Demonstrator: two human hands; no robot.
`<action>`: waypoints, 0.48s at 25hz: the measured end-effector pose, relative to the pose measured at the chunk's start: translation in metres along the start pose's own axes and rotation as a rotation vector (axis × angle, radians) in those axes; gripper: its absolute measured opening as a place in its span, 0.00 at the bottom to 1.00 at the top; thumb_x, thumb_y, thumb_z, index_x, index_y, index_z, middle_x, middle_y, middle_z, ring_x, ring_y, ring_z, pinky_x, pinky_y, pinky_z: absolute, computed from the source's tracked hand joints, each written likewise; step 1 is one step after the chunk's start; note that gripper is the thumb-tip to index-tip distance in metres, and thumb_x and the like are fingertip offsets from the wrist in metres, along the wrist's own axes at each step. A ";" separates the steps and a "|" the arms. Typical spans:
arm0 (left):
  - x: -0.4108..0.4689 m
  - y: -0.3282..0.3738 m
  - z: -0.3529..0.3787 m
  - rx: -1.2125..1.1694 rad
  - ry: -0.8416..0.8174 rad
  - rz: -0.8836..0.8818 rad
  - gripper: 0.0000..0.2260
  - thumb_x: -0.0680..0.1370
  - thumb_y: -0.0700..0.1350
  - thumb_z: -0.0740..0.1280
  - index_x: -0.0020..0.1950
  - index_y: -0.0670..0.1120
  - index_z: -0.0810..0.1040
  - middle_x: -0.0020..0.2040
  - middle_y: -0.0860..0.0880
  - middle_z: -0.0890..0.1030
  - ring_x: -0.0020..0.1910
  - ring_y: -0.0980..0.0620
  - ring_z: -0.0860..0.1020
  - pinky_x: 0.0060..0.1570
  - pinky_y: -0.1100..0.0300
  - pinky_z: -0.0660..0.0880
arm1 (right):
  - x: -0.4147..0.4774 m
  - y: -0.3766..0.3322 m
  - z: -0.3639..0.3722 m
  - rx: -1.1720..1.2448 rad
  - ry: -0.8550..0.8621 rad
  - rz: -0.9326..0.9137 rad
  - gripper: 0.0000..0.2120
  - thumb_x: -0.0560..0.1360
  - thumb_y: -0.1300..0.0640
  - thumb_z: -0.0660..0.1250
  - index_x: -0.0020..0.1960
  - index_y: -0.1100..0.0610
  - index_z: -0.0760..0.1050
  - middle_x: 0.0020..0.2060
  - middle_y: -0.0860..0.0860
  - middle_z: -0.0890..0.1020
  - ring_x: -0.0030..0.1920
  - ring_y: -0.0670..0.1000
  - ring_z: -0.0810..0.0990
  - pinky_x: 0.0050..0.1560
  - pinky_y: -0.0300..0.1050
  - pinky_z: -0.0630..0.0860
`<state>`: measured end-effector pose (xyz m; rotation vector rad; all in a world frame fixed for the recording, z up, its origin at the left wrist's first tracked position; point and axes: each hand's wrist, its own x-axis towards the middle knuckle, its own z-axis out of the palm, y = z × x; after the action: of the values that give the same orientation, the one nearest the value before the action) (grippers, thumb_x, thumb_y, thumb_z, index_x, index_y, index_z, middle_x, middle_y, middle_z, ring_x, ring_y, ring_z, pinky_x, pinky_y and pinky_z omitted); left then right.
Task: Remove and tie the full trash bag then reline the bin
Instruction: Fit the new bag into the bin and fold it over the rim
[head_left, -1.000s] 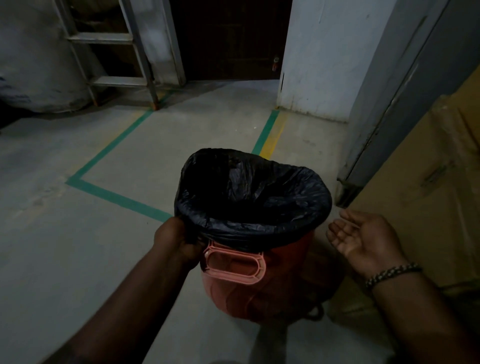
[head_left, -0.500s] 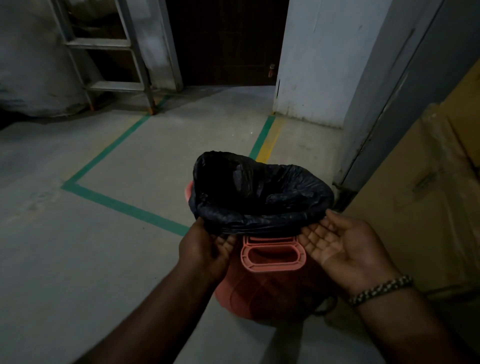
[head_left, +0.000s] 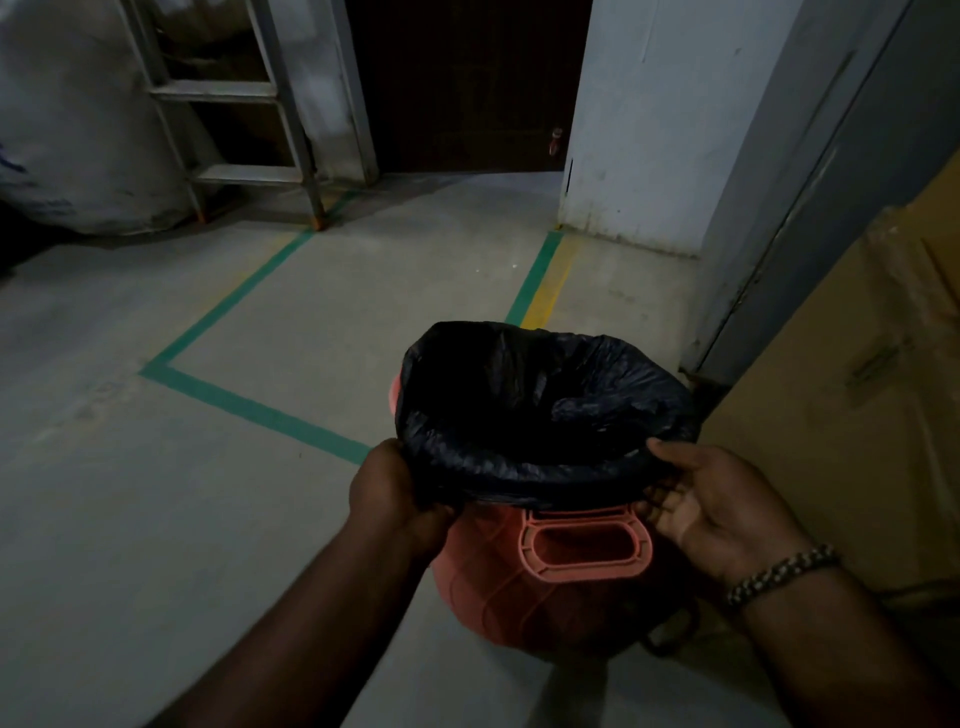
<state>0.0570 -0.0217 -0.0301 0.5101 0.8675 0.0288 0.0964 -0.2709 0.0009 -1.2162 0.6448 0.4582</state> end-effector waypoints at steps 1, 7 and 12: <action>0.002 -0.001 -0.001 0.007 -0.012 0.013 0.18 0.77 0.39 0.59 0.66 0.44 0.76 0.57 0.43 0.78 0.53 0.39 0.79 0.45 0.49 0.80 | 0.001 0.000 -0.001 0.000 0.003 0.002 0.02 0.79 0.62 0.67 0.48 0.57 0.77 0.38 0.54 0.77 0.36 0.52 0.74 0.34 0.47 0.71; 0.011 0.002 -0.006 0.023 0.113 0.187 0.14 0.82 0.40 0.62 0.66 0.39 0.75 0.62 0.40 0.81 0.50 0.40 0.82 0.42 0.51 0.80 | 0.003 -0.002 -0.007 -0.005 -0.001 0.013 0.01 0.79 0.62 0.67 0.48 0.58 0.77 0.38 0.54 0.77 0.36 0.53 0.75 0.34 0.47 0.71; 0.021 0.004 -0.015 0.142 0.242 0.277 0.10 0.82 0.44 0.66 0.54 0.36 0.76 0.58 0.39 0.81 0.52 0.39 0.81 0.46 0.52 0.79 | 0.005 -0.003 -0.009 -0.032 -0.024 0.015 0.02 0.79 0.62 0.67 0.50 0.59 0.77 0.38 0.55 0.79 0.36 0.53 0.76 0.34 0.47 0.72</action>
<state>0.0605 -0.0070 -0.0520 0.7689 1.0345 0.2889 0.1000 -0.2806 -0.0020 -1.2355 0.6284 0.4966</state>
